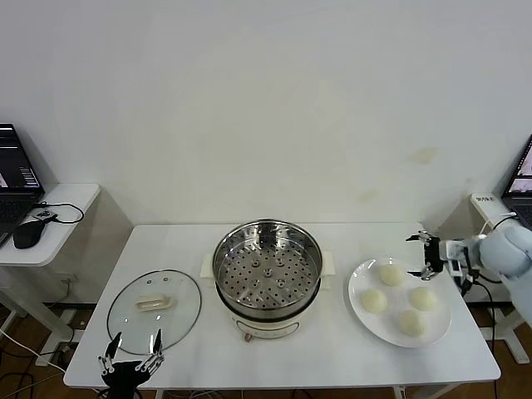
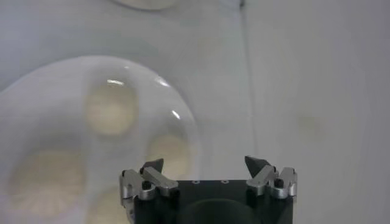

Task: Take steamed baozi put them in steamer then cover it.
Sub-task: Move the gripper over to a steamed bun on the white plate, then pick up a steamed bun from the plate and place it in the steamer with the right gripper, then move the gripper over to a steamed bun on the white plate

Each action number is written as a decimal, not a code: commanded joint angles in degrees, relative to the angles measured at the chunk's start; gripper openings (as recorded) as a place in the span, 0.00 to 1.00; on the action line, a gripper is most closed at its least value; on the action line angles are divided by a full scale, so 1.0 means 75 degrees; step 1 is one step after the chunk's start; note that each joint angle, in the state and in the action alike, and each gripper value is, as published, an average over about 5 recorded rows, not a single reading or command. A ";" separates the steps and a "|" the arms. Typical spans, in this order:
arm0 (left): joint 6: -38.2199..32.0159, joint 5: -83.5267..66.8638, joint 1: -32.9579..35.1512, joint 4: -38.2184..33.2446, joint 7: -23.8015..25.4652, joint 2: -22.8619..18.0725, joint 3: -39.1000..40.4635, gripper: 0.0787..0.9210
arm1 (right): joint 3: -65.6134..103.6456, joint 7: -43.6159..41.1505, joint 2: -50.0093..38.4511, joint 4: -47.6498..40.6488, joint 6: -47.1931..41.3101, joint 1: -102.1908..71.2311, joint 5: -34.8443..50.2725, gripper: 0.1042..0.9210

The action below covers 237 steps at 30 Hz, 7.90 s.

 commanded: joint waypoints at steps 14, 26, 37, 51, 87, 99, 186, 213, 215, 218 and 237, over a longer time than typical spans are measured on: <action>0.0042 -0.0038 -0.0064 0.0020 0.0025 0.0050 -0.0182 0.88 | -0.1943 -0.0467 0.1265 -0.1947 0.0138 0.1585 -0.0507 0.88; 0.0015 -0.0093 -0.0056 0.0059 0.0043 0.0059 -0.0283 0.88 | -0.1727 -0.0193 0.1923 -0.2753 0.0291 0.1410 -0.1202 0.88; 0.0005 -0.0113 -0.0052 0.0058 0.0041 0.0071 -0.0315 0.88 | -0.1634 -0.0070 0.2125 -0.3008 0.0243 0.1344 -0.1387 0.87; -0.0009 -0.0126 -0.0032 0.0018 0.0033 0.0073 -0.0338 0.88 | -0.1616 -0.0091 0.2156 -0.3053 0.0273 0.1311 -0.1470 0.66; -0.0254 -0.0383 0.0100 -0.0181 0.0114 0.0227 -0.0417 0.88 | -0.6949 0.0243 0.2564 -0.0039 0.0135 0.7738 0.3817 0.64; -0.0264 -0.0476 -0.0026 -0.0153 0.0143 0.0236 -0.0648 0.88 | -0.7856 0.0480 0.4797 -0.0752 0.1280 0.7429 0.3156 0.64; -0.0251 -0.0311 0.0239 -0.0559 0.0108 0.0355 -0.0585 0.88 | -0.5019 -0.0287 -0.1360 0.2356 -0.2025 0.3517 0.1639 0.88; -0.0252 -0.0269 0.0365 -0.0517 0.0088 0.0234 -0.0775 0.88 | -0.4023 -0.0023 0.0231 0.0675 -0.1734 0.1660 0.0605 0.88; -0.0251 -0.0269 0.0363 -0.0515 0.0089 0.0236 -0.0778 0.88 | -0.4002 0.0023 0.0321 0.0607 -0.1715 0.1660 0.0602 0.88; -0.0249 -0.0269 0.0358 -0.0513 0.0090 0.0237 -0.0780 0.88 | -0.3973 0.0080 0.0454 0.0535 -0.1715 0.1659 0.0617 0.88; -0.0250 -0.0282 0.0282 -0.0418 0.0080 0.0244 -0.0790 0.88 | -0.3933 0.0084 0.0756 0.0324 -0.1791 0.1558 0.0480 0.72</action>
